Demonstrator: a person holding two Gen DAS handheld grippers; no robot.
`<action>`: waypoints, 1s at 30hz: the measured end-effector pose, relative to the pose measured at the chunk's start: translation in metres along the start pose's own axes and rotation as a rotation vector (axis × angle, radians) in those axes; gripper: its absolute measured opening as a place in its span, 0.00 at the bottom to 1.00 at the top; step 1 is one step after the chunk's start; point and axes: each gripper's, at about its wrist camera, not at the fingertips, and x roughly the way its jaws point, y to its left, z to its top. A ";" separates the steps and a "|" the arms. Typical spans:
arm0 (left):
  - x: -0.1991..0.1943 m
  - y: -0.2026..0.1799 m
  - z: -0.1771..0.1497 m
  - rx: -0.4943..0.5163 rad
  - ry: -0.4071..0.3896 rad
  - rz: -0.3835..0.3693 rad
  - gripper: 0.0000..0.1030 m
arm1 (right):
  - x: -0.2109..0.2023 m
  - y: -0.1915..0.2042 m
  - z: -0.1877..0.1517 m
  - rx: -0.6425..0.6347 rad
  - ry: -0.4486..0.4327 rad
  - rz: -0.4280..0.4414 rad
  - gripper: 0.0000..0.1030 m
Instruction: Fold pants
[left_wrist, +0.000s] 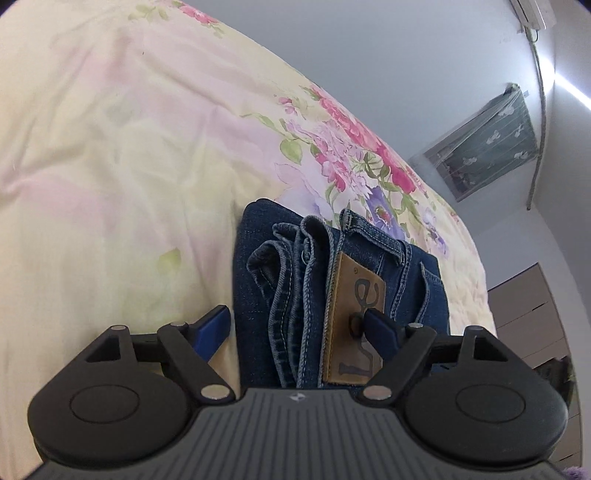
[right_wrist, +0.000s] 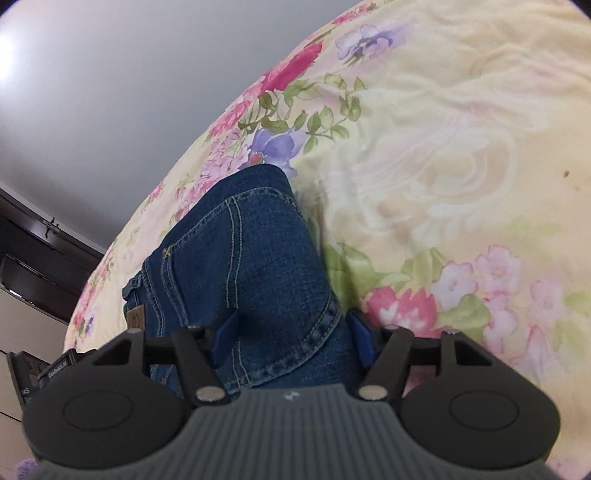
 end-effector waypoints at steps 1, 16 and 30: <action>0.002 0.004 0.000 -0.015 -0.003 -0.025 0.90 | 0.003 -0.004 0.001 0.018 -0.001 0.023 0.57; -0.045 -0.020 0.005 0.038 -0.081 -0.050 0.29 | -0.040 0.068 0.000 -0.171 -0.060 0.059 0.15; -0.225 0.022 0.043 0.113 -0.073 0.252 0.29 | 0.031 0.192 -0.107 -0.078 0.093 0.240 0.15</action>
